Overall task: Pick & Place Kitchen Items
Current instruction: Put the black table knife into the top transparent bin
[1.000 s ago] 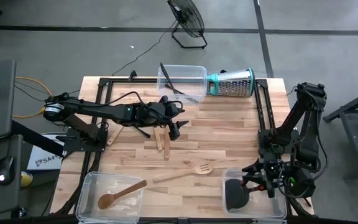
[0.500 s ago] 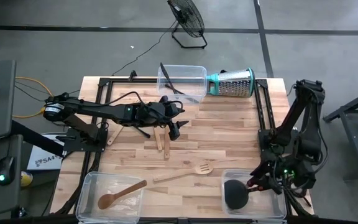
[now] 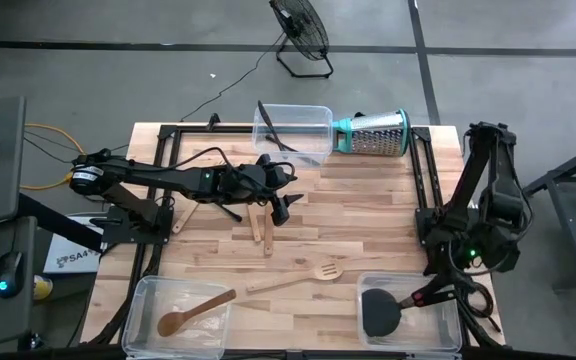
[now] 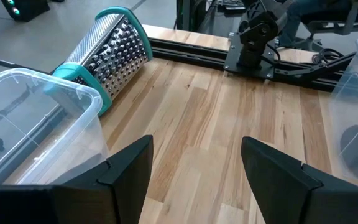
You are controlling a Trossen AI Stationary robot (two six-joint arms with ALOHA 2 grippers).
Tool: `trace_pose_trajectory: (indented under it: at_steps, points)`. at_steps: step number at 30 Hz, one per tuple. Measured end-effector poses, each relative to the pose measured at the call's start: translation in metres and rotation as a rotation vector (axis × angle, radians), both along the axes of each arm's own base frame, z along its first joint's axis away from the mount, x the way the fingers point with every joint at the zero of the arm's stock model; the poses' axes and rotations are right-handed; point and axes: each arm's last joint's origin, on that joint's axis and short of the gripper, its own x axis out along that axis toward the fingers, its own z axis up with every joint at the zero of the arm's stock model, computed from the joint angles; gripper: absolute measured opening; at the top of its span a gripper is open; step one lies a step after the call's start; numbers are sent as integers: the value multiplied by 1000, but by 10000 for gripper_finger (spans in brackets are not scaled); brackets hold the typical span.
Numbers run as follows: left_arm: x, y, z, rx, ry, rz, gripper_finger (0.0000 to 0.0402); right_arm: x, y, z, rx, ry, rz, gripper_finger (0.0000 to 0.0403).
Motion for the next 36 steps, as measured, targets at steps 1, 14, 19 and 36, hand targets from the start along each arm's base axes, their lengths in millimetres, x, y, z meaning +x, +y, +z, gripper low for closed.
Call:
trace_pose_trajectory:
  at_steps: [1,14,19,36]
  points:
    - [0,0,0,0,0,0,242,-1,-4,1,-6,-10,-1,187]
    - [-1,1,-1,-53,-12,52,242,-4,-43,10,-177,-353,-160,188]
    - [-2,3,-1,-73,-34,156,242,-3,-56,15,-195,-484,-388,188]
    - [-28,42,-34,-362,247,465,242,-8,-93,22,-236,-606,-628,188]
